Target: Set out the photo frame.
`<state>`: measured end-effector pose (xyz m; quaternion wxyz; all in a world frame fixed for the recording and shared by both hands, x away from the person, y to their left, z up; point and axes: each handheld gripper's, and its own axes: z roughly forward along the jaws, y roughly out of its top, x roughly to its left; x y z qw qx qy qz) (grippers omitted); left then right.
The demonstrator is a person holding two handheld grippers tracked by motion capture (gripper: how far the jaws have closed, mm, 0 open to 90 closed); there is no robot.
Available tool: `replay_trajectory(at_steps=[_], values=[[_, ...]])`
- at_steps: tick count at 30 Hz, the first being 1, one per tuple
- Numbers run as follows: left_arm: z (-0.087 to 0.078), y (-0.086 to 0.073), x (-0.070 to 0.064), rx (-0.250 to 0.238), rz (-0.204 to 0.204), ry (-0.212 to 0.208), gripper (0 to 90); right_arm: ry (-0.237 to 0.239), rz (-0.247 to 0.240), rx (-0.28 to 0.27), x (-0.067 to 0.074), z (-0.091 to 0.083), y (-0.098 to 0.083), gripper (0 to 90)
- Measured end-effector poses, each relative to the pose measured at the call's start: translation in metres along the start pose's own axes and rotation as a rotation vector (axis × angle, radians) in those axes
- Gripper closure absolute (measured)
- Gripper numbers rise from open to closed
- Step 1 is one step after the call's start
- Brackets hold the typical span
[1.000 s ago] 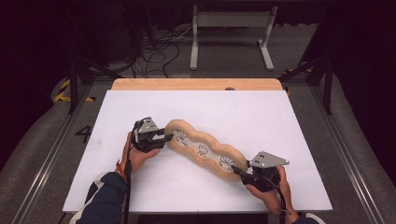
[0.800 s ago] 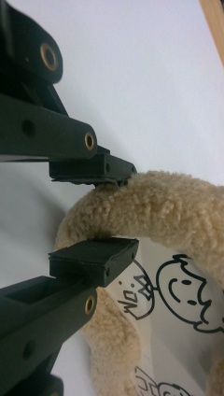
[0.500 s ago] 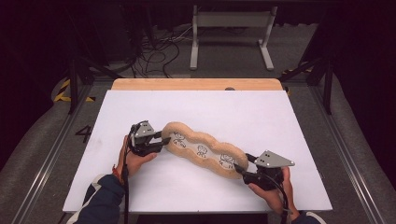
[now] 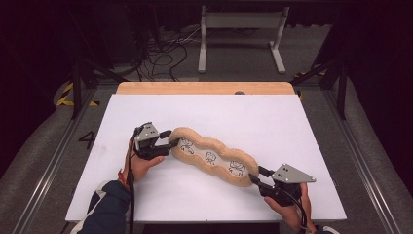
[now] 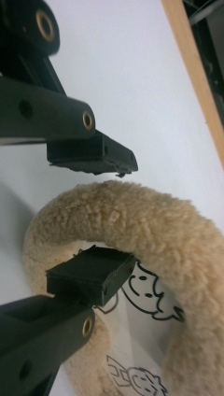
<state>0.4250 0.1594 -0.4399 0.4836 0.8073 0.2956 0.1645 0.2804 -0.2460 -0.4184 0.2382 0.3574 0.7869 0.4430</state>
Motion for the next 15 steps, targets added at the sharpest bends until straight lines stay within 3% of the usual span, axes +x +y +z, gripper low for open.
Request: replay_trajectory(at_steps=[5, 9, 15], values=[[-0.002, -0.001, 0.001, 0.013, 0.011, -0.012, 65.0, -0.005, 0.0, 0.0, -0.001, 0.002, 0.0, 63.0], [-0.008, -0.001, -0.002, 0.042, 0.038, 0.002, 66.6, -0.013, -0.003, 0.002, -0.004, 0.004, 0.001, 63.4], [-0.015, -0.004, -0.007, 0.051, 0.034, 0.006, 66.6, -0.03, 0.007, 0.007, -0.01, 0.01, 0.004, 64.4]])
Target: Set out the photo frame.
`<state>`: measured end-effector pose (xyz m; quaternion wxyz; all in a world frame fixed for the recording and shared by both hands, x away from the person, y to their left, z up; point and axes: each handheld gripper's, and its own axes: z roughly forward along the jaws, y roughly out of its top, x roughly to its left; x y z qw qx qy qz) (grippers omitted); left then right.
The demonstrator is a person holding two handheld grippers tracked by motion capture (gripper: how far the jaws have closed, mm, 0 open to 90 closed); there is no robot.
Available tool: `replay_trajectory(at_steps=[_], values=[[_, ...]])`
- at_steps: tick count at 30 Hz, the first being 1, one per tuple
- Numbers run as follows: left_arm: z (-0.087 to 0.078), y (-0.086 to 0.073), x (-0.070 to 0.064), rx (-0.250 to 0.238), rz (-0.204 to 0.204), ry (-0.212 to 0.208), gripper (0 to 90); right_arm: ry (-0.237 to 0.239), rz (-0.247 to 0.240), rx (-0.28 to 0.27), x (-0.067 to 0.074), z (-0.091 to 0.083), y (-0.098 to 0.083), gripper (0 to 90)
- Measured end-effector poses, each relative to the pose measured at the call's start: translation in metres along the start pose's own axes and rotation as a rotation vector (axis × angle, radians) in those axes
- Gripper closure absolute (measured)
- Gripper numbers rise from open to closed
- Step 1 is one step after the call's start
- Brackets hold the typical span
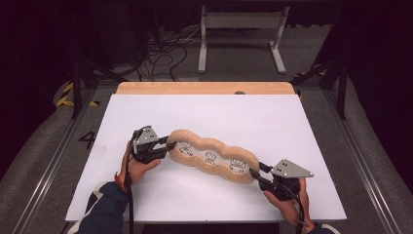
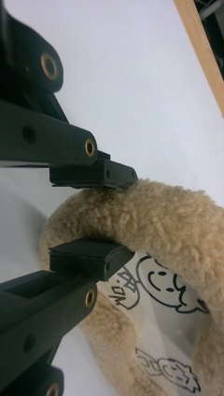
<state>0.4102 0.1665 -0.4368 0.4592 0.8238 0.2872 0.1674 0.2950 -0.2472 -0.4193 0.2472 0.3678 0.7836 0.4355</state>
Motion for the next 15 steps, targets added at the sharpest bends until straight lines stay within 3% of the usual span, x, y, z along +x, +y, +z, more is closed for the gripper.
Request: replay_trajectory(at_steps=[6, 8, 15], values=[[-0.004, -0.002, -0.002, 0.005, -0.03, -0.012, 66.7, 0.0, 0.003, 0.008, -0.006, 0.005, 0.003, 64.7], [-0.006, -0.004, -0.005, 0.004, -0.041, 0.002, 66.6, -0.008, -0.006, 0.012, -0.007, 0.007, 0.005, 64.8], [-0.014, -0.009, -0.013, 0.005, -0.038, 0.013, 66.0, -0.024, -0.02, 0.011, -0.013, 0.015, 0.008, 65.4]])
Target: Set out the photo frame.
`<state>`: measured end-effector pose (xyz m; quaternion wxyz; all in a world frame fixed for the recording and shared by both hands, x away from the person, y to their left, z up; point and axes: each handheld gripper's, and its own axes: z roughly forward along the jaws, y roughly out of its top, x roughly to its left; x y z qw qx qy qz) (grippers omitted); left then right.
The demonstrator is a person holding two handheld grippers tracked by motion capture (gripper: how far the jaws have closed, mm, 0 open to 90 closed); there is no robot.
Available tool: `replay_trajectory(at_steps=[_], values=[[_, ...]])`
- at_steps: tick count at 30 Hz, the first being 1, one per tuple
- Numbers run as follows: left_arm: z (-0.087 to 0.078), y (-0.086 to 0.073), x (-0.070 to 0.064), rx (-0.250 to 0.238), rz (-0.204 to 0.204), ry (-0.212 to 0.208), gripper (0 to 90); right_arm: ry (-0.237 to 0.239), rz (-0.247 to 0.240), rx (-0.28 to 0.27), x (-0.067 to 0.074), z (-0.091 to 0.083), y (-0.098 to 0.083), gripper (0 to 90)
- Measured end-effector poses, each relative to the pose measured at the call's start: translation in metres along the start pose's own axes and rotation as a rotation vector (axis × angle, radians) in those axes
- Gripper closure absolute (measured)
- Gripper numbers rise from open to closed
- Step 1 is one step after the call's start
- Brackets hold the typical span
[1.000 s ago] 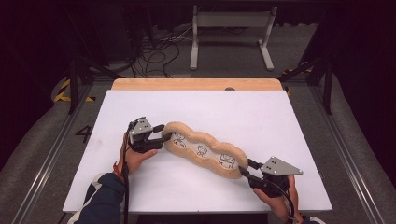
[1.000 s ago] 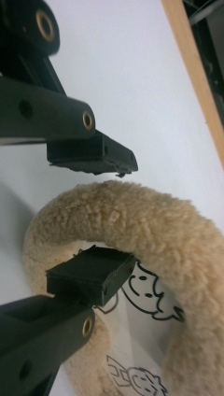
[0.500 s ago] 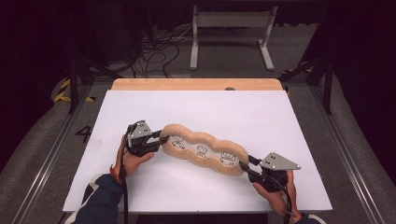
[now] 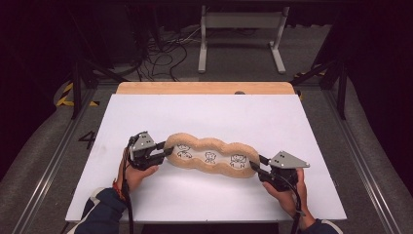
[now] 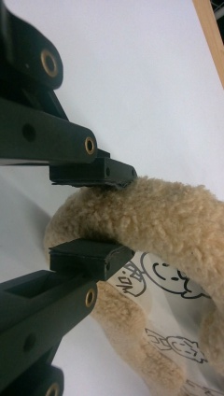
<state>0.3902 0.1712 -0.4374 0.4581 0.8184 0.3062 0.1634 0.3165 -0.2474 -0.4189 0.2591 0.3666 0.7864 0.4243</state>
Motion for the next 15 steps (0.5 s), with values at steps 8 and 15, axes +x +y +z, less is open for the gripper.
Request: replay_trajectory(at_steps=[8, 15], values=[[-0.006, -0.005, -0.005, 0.0, 0.009, -0.003, 65.2, -0.004, -0.001, -0.007, -0.006, 0.007, 0.002, 65.9], [-0.009, -0.007, -0.008, 0.002, 0.008, -0.002, 64.8, -0.013, -0.012, -0.009, -0.009, 0.012, 0.004, 66.0]])
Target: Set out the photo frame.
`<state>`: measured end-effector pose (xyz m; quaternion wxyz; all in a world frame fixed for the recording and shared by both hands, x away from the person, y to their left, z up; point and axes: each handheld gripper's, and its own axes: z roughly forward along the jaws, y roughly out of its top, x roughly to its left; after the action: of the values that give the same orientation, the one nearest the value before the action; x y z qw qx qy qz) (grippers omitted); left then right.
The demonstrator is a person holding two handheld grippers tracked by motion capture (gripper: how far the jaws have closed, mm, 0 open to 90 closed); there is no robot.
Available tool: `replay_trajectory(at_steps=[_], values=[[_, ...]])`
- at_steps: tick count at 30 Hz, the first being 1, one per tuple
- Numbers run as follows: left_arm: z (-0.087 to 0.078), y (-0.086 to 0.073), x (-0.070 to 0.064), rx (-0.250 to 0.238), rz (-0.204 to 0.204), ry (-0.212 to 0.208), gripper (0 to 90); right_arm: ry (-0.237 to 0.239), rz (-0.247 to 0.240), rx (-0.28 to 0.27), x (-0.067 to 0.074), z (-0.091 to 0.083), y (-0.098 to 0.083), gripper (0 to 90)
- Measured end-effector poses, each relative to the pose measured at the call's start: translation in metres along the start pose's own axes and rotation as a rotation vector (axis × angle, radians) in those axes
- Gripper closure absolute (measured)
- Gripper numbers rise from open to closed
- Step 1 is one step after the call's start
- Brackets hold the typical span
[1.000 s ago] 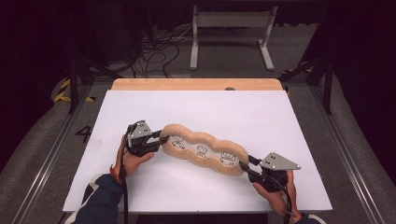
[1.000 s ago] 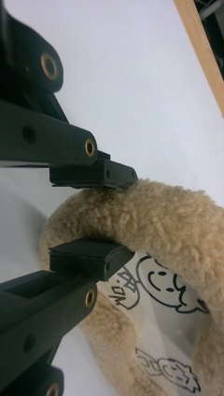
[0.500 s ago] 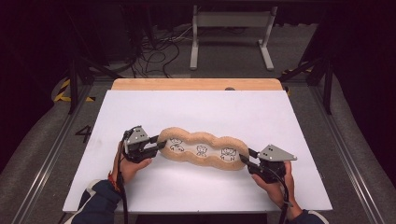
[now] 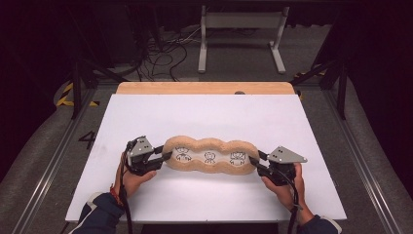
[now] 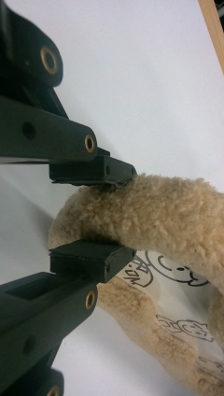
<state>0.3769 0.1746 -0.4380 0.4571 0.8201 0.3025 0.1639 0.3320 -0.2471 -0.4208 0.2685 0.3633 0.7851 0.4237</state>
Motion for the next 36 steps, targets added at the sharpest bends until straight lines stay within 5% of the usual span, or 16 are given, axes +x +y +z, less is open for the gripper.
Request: replay_trajectory(at_steps=[36], values=[[-0.0034, -0.0029, -0.0066, -0.003, 0.023, 0.014, 63.5, -0.001, -0.013, 0.008, -0.0043, 0.0041, 0.0019, 59.8]])
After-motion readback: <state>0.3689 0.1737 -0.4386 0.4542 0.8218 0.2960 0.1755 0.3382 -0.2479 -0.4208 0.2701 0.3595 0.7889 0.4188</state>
